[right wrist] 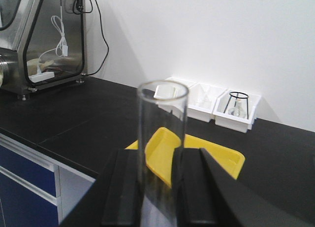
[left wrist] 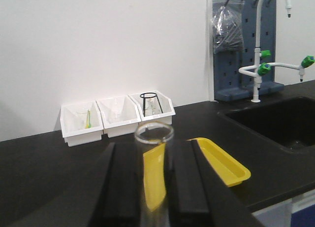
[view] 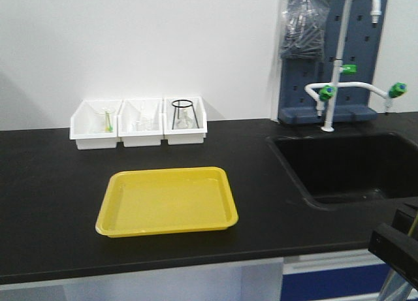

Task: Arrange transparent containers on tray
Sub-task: 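Drive the base up to the yellow tray in front of the bins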

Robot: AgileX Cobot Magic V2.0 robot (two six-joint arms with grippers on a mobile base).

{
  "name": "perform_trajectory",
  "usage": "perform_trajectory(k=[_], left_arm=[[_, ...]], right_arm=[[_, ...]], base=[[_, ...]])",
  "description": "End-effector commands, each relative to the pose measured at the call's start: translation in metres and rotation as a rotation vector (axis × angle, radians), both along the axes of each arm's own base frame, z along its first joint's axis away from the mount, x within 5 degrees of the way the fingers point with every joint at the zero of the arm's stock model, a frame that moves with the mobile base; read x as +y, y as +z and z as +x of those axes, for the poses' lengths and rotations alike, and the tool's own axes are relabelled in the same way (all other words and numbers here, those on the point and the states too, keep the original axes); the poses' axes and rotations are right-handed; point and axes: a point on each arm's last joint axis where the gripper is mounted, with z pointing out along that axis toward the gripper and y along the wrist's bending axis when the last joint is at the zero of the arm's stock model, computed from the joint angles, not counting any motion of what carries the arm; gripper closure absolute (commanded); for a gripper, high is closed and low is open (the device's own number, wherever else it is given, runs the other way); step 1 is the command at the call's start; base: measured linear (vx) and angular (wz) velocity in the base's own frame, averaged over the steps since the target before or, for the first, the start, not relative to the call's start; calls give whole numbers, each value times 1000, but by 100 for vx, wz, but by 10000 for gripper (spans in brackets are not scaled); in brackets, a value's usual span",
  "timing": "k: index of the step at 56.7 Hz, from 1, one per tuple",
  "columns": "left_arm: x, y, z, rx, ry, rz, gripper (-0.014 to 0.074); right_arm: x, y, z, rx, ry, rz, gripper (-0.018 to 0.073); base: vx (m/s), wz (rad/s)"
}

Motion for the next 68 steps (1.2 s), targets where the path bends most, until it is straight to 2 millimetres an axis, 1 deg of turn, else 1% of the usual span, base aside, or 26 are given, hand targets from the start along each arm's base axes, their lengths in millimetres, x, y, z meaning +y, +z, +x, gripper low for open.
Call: perform_trajectory(k=[1,68], left_arm=[[-2,18,-3,-106,-25,-25,486],[-2,18,-3,-106,-25,-25,486]], right_arm=[[-3,17,-1,-95,-17,57,466],[-3,17,-1,-96,-17,57,466]], base=[[22,24],[26,10]])
